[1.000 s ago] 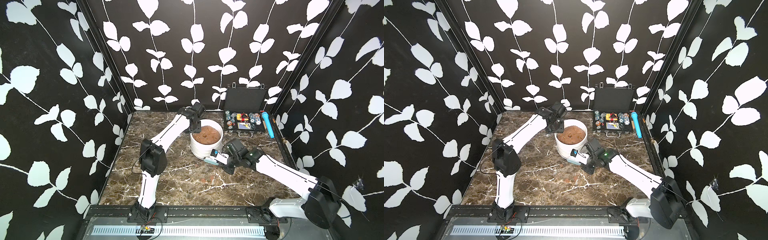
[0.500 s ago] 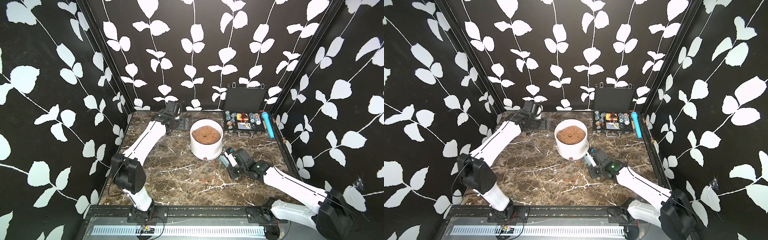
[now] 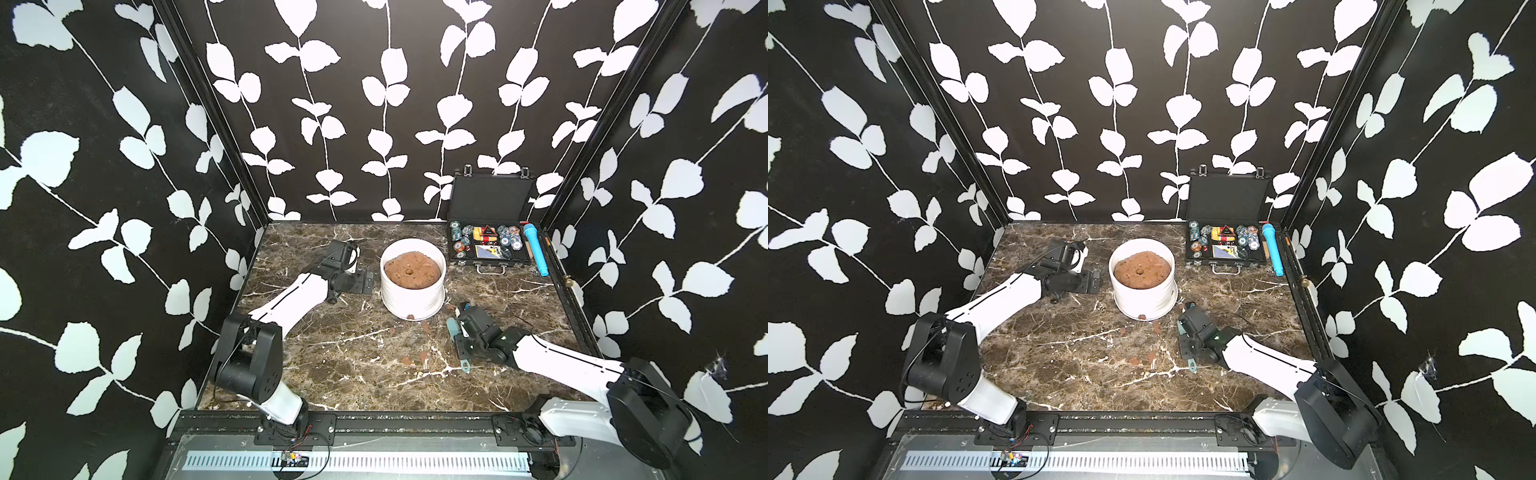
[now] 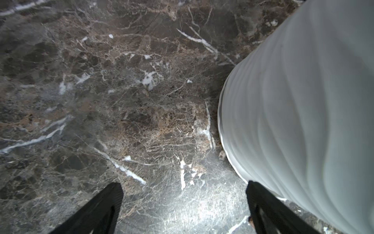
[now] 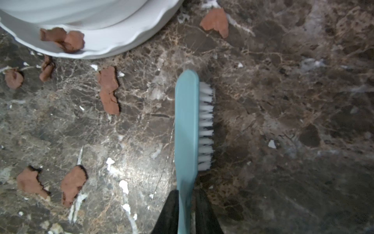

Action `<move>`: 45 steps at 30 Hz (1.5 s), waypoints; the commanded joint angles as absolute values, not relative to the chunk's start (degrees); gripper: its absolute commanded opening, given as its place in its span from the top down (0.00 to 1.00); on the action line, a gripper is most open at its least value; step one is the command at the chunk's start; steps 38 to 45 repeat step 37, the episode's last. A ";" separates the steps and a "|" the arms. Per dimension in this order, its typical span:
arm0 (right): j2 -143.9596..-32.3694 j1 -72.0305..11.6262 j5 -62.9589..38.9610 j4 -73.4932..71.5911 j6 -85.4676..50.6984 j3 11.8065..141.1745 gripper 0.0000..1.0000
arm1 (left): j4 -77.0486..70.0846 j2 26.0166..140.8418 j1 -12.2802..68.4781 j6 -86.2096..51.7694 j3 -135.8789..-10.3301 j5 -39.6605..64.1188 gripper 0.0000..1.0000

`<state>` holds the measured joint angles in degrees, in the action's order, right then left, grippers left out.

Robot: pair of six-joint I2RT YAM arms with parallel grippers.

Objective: Scrub the dried mud off the ceramic pot
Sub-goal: Place the brush at the center of the board, then reset both arms

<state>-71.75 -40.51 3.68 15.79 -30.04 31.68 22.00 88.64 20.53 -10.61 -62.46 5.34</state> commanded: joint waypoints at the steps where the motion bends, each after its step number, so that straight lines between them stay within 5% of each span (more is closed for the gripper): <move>1: -73.09 -40.80 4.70 13.57 -29.56 33.20 0.74 | 18.47 83.98 20.65 -7.63 -59.89 3.77 0.01; 8: -65.98 -37.50 11.47 21.04 -21.95 38.97 0.33 | 13.90 79.23 20.59 -2.15 -52.40 -7.55 0.01; 12: -64.99 -31.83 18.33 20.96 -16.09 41.72 0.01 | 5.21 77.57 20.17 -0.22 -46.47 -15.43 0.01; 16: -63.82 -21.74 25.00 10.43 -11.90 38.70 0.01 | -3.61 77.99 16.01 3.00 -42.12 -9.62 0.01; 21: -65.04 -9.41 18.59 -11.57 -9.15 29.62 0.01 | -10.36 79.33 15.40 7.25 -40.17 -15.38 0.01; 30: -75.67 -5.00 13.75 -42.65 -1.27 19.73 0.01 | -22.37 86.37 10.06 6.57 -35.88 -13.19 0.01; 45: -78.96 -3.09 11.40 -45.25 -0.45 21.07 0.01 | -25.70 85.50 9.00 6.95 -34.27 -13.71 0.01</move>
